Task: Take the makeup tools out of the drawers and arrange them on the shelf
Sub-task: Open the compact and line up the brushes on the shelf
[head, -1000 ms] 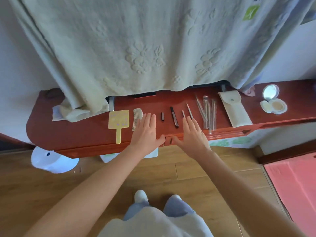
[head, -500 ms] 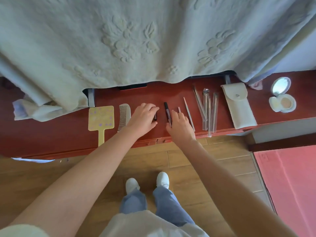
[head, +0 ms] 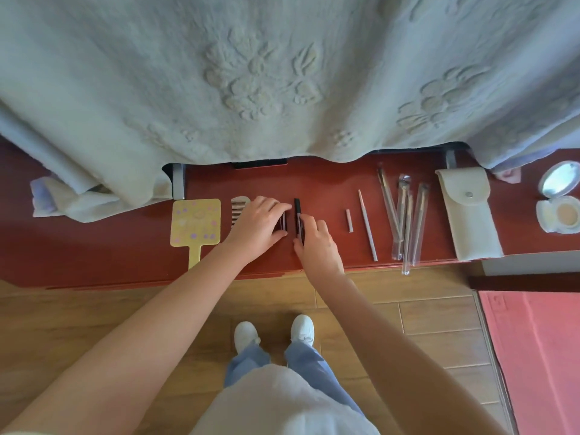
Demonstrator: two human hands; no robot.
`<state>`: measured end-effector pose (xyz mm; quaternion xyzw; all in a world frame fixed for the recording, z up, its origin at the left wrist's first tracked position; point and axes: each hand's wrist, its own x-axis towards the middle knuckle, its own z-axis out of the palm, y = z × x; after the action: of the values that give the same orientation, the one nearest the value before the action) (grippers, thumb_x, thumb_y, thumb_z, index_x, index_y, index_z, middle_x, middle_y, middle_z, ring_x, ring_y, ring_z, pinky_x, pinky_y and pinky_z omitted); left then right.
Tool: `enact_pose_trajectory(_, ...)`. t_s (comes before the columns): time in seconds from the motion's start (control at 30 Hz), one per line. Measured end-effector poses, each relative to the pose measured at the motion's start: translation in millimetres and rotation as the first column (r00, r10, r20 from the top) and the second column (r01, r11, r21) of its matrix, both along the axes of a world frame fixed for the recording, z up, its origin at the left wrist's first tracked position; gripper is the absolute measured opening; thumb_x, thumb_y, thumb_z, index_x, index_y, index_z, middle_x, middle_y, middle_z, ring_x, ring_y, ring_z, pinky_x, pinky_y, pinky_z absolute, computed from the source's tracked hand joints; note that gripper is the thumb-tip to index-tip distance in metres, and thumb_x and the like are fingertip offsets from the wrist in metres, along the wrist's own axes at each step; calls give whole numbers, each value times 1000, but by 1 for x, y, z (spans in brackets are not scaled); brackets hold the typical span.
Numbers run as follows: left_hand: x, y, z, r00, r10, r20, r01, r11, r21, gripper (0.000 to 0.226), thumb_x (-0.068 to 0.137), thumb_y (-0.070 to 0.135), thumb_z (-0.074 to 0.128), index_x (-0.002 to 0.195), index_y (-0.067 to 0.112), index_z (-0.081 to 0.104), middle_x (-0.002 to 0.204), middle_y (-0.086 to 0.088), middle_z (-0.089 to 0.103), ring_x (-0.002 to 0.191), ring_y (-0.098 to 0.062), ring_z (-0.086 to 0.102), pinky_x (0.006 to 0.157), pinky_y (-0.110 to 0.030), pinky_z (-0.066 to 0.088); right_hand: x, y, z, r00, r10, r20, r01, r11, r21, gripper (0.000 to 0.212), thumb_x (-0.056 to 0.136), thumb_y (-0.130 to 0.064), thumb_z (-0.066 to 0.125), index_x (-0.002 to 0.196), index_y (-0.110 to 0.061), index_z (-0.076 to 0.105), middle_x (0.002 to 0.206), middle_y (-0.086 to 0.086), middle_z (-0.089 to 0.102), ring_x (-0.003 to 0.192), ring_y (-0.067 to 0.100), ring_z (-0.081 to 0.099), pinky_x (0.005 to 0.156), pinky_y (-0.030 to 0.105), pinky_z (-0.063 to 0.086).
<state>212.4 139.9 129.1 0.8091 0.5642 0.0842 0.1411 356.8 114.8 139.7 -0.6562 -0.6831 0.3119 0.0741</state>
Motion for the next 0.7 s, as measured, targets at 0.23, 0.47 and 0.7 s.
enact_pose_trajectory(0.23,-20,-8,1,999,37,-13,-37,999,-10,56,68,19,81,118,7,59,104,-11,68,102,-33,60,86,-45,49,-20,-1,-1,999,20,-43,-20,1000,9,46,94,-13,52,137,-11,37,122,14,50,103,29,59,84,34,50)
enact_pose_trajectory(0.47,-21,-10,1,999,31,-24,-31,1000,-3,57,71,26,77,121,7,57,111,-10,63,106,-32,57,88,-44,47,-17,-1,2,997,6,-78,-5,1000,20,48,93,-23,54,137,-14,37,122,11,51,106,26,57,84,31,48)
enact_pose_trajectory(0.7,16,-2,14,995,9,100,-28,981,190,35,78,20,70,110,6,64,102,-9,64,93,-28,60,79,-38,51,45,3,19,972,-227,-65,232,968,93,36,95,-20,50,130,-12,46,122,10,51,102,24,58,75,24,40)
